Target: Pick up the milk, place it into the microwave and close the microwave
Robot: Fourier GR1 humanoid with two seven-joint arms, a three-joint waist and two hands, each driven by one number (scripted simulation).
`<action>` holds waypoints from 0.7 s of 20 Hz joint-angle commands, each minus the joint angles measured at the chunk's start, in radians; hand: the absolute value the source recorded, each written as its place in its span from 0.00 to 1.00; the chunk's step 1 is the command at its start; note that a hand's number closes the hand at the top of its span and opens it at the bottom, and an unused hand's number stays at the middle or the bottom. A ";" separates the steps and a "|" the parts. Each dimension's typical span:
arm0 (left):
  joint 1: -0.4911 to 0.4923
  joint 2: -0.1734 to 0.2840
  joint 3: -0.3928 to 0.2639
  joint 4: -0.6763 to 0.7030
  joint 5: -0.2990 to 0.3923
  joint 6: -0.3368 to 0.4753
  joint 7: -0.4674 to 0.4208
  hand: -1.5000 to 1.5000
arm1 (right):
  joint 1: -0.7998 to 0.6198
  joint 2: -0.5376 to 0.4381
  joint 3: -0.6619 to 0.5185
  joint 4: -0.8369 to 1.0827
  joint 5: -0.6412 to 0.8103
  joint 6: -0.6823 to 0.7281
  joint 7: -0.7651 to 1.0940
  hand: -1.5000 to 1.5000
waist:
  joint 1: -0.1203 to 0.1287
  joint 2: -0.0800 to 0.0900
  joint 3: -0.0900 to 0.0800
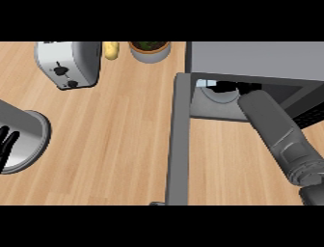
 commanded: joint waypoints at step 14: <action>0.068 -0.004 0.013 -0.011 -0.003 -0.048 -0.054 0.00 | 0.024 -0.021 -0.100 -0.054 -0.068 -0.091 -0.076 0.00 | -0.017 -0.013 -0.001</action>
